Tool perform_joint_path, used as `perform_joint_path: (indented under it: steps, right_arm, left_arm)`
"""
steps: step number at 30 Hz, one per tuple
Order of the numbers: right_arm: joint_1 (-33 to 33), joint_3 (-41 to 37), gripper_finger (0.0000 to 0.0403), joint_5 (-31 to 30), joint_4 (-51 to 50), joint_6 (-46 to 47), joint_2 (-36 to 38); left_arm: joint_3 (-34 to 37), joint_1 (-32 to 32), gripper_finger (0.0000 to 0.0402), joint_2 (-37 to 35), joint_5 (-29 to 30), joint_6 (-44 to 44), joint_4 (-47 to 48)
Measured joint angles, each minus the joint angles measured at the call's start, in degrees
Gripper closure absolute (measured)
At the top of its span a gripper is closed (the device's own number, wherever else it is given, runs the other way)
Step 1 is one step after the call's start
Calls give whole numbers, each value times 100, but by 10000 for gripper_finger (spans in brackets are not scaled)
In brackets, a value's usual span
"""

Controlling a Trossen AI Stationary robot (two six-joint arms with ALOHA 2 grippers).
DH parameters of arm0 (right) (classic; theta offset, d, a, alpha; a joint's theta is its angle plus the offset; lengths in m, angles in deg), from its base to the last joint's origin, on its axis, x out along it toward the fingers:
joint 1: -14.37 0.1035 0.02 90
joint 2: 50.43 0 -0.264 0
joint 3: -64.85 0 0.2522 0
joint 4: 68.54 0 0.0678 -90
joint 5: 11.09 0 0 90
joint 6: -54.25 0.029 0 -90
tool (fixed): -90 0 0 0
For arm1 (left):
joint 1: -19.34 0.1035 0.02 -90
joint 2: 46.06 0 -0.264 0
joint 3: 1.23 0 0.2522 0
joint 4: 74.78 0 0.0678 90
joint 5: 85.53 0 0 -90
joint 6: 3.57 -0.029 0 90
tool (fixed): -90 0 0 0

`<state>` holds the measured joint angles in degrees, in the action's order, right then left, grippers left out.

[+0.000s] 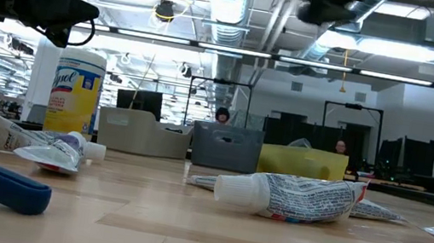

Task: Pick & Place Travel size toiletries
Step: Put the deodorant into the yellow bin

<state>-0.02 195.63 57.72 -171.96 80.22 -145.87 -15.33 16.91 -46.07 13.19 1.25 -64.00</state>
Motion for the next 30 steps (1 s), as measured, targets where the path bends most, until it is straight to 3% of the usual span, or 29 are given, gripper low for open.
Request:
perform_joint_path:
  steps: [7,14,21,30]
  right_arm:
    - [96,-3209,204,-29,1747,833,1569]
    - [-393,-5393,204,85,4100,674,1724]
    - [-1013,-5935,203,180,5721,-137,1029]
    - [-1519,-5895,202,486,6501,-398,242]
  left_arm:
    - [0,0,392,0,1,0,0]
    - [0,0,392,0,-1,0,0]
    - [0,0,392,0,-1,0,0]
    - [0,0,392,0,-1,0,0]
